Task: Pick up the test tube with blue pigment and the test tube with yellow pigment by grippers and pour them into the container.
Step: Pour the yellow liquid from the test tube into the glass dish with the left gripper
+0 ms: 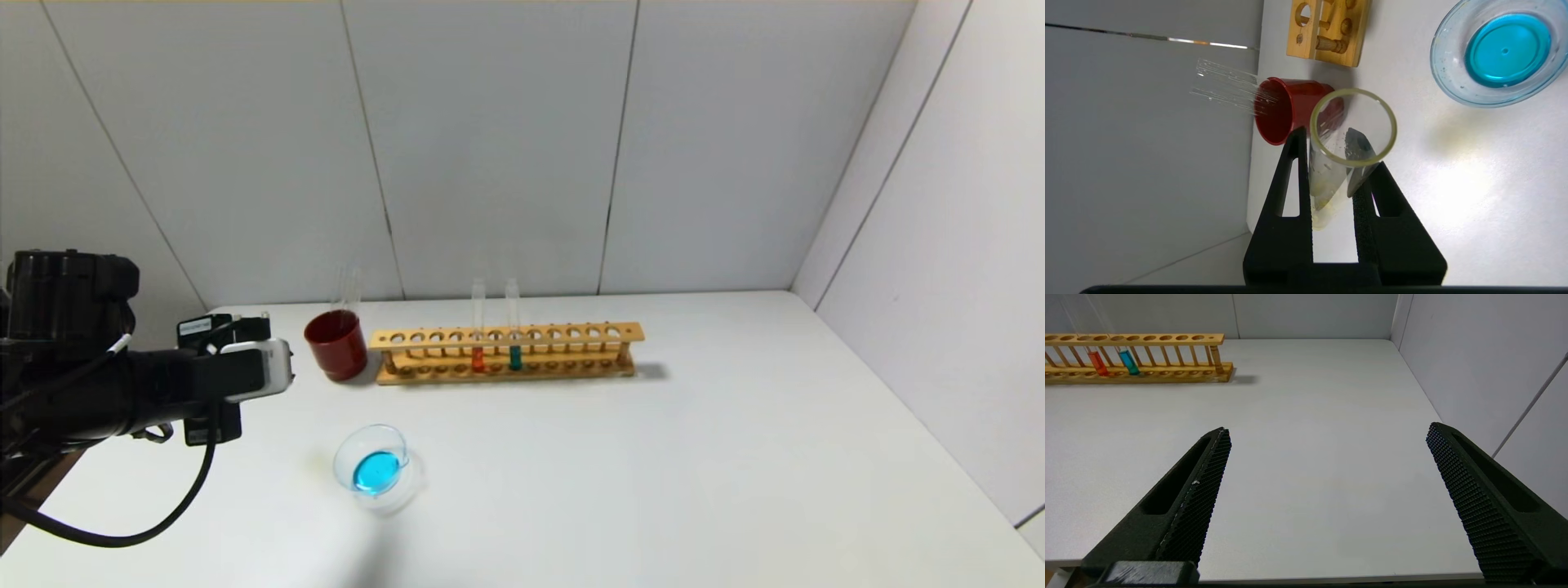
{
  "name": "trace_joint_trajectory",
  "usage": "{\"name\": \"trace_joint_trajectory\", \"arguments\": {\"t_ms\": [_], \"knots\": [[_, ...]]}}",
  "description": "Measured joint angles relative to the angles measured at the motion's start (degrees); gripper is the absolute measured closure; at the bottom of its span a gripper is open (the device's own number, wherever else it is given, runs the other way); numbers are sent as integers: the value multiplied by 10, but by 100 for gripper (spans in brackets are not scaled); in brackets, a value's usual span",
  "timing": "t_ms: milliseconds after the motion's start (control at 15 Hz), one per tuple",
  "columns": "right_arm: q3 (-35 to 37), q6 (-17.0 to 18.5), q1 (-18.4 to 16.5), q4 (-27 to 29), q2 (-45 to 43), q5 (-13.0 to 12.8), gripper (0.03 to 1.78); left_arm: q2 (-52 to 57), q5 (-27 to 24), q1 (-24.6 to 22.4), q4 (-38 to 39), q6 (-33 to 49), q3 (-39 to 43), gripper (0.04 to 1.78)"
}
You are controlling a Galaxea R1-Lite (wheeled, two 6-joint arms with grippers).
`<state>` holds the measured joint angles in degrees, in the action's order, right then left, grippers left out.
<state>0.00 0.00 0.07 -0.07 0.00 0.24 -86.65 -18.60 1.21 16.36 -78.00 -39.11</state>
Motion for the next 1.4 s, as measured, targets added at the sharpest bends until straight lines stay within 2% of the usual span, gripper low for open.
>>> {"name": "trace_joint_trajectory", "arguments": {"t_ms": [533, 1400], "knots": [[0, 0, 0, 0, 0, 0, 6, -20, 1, 0, -1, -107, -2, 149], [0, 0, 0, 0, 0, 0, 6, -103, 52, 31, 5, -230, -48, 149]]}}
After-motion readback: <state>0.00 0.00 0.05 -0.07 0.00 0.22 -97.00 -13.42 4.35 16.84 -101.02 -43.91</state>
